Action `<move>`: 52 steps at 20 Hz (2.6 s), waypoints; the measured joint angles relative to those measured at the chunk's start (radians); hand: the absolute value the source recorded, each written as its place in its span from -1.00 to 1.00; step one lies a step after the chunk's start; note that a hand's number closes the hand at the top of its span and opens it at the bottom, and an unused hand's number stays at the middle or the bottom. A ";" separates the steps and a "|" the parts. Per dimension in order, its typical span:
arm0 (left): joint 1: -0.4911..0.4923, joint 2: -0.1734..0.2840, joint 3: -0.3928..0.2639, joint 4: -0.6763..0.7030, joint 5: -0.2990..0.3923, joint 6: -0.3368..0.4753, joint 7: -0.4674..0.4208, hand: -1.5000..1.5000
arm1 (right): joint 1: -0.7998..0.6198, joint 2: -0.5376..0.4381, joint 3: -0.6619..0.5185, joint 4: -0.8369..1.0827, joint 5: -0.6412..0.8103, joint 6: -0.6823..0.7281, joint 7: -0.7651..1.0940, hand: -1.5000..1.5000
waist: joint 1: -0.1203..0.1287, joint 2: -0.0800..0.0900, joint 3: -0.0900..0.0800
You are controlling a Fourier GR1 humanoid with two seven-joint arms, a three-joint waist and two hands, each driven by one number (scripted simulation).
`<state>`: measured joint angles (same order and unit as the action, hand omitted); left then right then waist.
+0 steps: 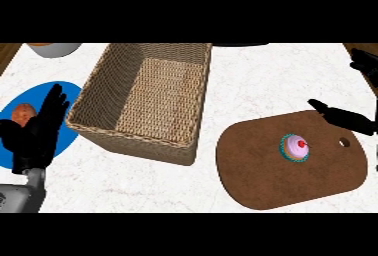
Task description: Pick the cupcake from the cutting board and place it in the basket
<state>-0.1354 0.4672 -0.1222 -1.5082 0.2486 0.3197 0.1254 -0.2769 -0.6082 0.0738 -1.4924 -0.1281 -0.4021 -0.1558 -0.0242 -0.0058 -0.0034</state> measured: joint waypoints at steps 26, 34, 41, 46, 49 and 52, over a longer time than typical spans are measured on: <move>-0.031 -0.043 0.055 0.035 -0.034 -0.059 0.002 0.00 | 0.289 -0.479 -0.186 -0.483 -0.164 0.599 0.722 -1.00 | 0.009 0.002 0.003; -0.038 -0.084 0.063 0.039 -0.079 -0.081 0.004 0.00 | 0.312 -0.272 -0.130 -0.461 0.012 0.584 0.652 -1.00 | 0.021 0.005 0.004; -0.053 -0.114 0.095 0.058 -0.106 -0.101 0.000 0.00 | 0.341 -0.120 -0.099 -0.403 0.192 0.571 0.515 -1.00 | 0.022 0.006 0.004; -0.037 -0.126 0.117 0.031 -0.123 -0.127 0.017 0.00 | 0.344 -0.041 -0.105 -0.396 0.295 0.571 0.477 -1.00 | 0.023 0.005 0.004; -0.047 -0.136 0.139 0.061 -0.133 -0.143 -0.001 0.00 | 0.334 0.014 -0.091 -0.407 0.345 0.573 0.486 -1.00 | 0.022 0.006 0.003; -0.045 -0.145 0.155 0.050 -0.145 -0.157 0.006 0.00 | 0.349 0.045 -0.123 -0.410 0.361 0.603 0.457 -1.00 | 0.022 0.005 0.003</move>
<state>-0.1806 0.3219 0.0331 -1.4583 0.1035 0.1628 0.1317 0.0718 -0.5629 -0.0489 -1.9023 0.2328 0.2005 0.3009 -0.0021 -0.0005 -0.0001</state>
